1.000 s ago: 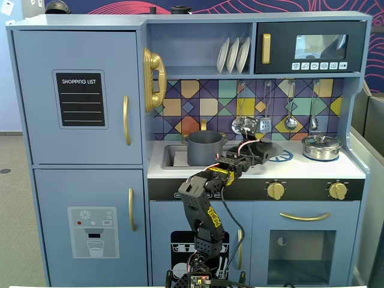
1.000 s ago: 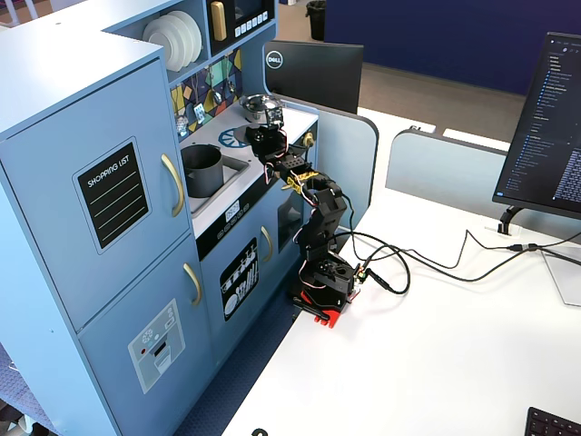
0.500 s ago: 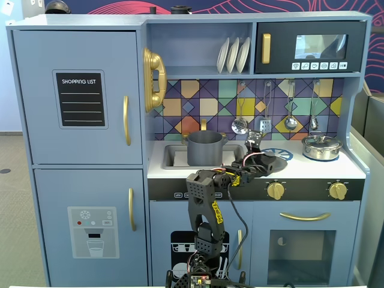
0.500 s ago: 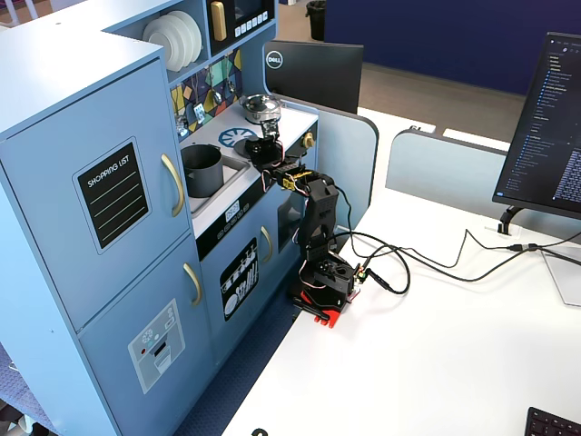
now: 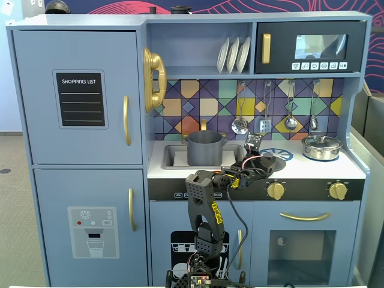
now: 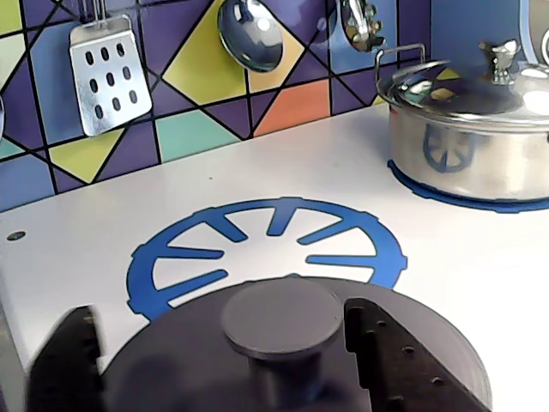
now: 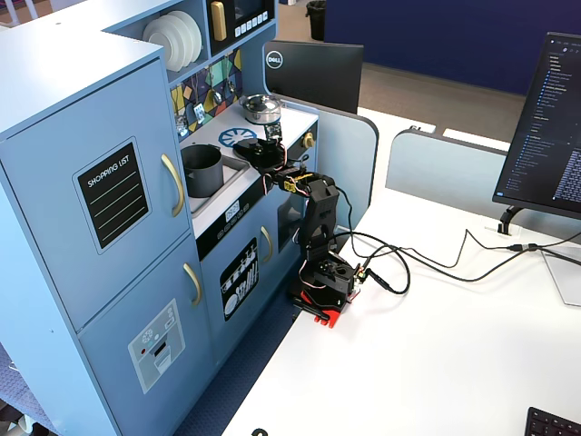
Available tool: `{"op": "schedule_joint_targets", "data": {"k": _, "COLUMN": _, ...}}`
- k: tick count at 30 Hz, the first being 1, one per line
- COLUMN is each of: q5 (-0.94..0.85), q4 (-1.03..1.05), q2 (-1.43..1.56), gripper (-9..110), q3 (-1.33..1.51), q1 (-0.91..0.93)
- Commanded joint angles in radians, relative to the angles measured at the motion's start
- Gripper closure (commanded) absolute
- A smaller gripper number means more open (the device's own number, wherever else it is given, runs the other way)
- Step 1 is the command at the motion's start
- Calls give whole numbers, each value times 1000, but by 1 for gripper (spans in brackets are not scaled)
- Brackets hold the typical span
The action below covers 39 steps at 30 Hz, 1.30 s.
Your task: Take off the lid from the gray recipient and place it on the counter
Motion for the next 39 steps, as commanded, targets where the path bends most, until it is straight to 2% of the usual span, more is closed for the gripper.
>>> {"op": "schedule_joint_targets", "data": {"k": 1, "q5": -11, "q4": -15, "q2": 44, "gripper": 66, "q3": -2, "q1": 40}}
{"op": "schedule_joint_targets", "data": {"k": 10, "q5": 35, "q4": -11, "q2": 169, "gripper": 71, "q3": -55, "q1": 23}}
{"op": "schedule_joint_targets", "data": {"k": 15, "q5": 78, "q4": 221, "q2": 459, "gripper": 77, "q3": -32, "q1": -46}}
{"op": "schedule_joint_targets", "data": {"k": 16, "q5": 80, "q4": 298, "q2": 534, "gripper": 82, "q3": -26, "q1": -61}}
{"op": "schedule_joint_targets", "data": {"k": 18, "q5": 44, "q4": 554, "q2": 699, "gripper": 102, "q3": -29, "q1": -106}}
{"op": "schedule_joint_targets", "data": {"k": 21, "q5": 75, "q4": 1045, "q2": 936, "gripper": 102, "q3": -78, "q1": -187}}
{"op": "schedule_joint_targets", "data": {"k": 24, "q5": 87, "q4": 1434, "q2": 1101, "gripper": 102, "q3": -84, "q1": -299}}
{"op": "schedule_joint_targets", "data": {"k": 26, "q5": 18, "q4": 1624, "q2": 1172, "gripper": 102, "q3": -44, "q1": -347}}
{"op": "schedule_joint_targets", "data": {"k": 30, "q5": -6, "q4": 1890, "q2": 1230, "gripper": 102, "q3": 80, "q1": -437}}
{"op": "schedule_joint_targets", "data": {"k": 34, "q5": 81, "q4": 1956, "q2": 1239, "gripper": 102, "q3": 295, "q1": -518}}
{"op": "schedule_joint_targets", "data": {"k": 36, "q5": 31, "q4": 1901, "q2": 1259, "gripper": 102, "q3": 445, "q1": -537}}
{"op": "schedule_joint_targets", "data": {"k": 39, "q5": 55, "q4": 1744, "q2": 1281, "gripper": 102, "q3": 653, "q1": -554}}
